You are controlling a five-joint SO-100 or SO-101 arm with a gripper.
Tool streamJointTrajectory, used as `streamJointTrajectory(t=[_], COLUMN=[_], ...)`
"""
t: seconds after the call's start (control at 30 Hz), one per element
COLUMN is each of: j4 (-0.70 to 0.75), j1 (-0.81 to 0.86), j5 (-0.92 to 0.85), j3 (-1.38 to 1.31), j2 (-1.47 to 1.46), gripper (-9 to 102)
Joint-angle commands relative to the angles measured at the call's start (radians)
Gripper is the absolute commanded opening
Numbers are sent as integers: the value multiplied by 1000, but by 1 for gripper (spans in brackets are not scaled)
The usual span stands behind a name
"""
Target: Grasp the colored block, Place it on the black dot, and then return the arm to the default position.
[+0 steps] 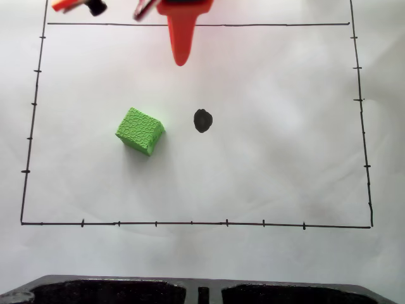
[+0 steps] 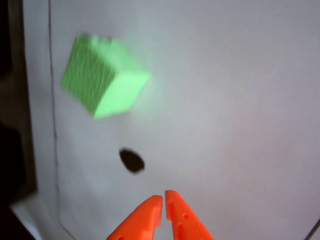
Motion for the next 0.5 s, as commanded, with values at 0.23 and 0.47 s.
streamJointTrajectory(t=[0.23,0.47], j4=[-26,-23], j1=[89,149], j5=[58,161], j3=[-132,-325], j2=[-265,-509], gripper=[0,0])
